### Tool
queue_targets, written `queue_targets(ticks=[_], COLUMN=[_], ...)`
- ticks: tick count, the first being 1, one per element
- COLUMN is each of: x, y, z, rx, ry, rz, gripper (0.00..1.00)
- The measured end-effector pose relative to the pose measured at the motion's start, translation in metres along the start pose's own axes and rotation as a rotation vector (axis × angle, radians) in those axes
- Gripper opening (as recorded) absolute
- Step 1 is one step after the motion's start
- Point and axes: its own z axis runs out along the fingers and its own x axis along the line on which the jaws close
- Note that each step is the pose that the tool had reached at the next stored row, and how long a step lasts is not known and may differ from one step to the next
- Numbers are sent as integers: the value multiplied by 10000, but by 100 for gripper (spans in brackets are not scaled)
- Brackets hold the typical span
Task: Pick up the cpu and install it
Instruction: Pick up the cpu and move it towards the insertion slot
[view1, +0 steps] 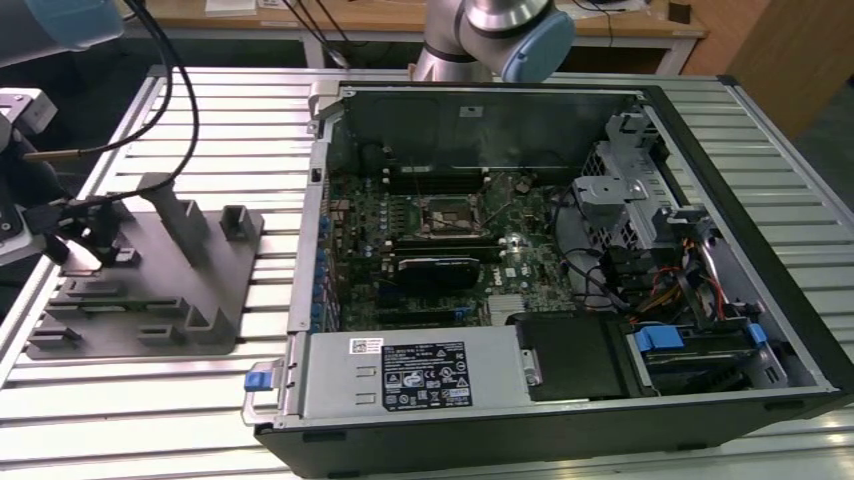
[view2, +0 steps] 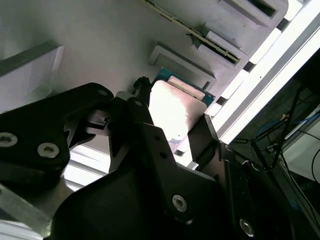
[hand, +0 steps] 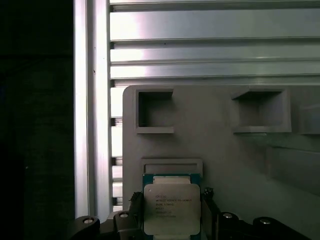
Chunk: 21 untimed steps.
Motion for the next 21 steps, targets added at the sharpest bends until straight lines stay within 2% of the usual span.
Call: queue_targets(ticks=[21], x=[-5], y=[31], z=[-541], rx=[-36], ry=[-30], rz=[-3], gripper=[55])
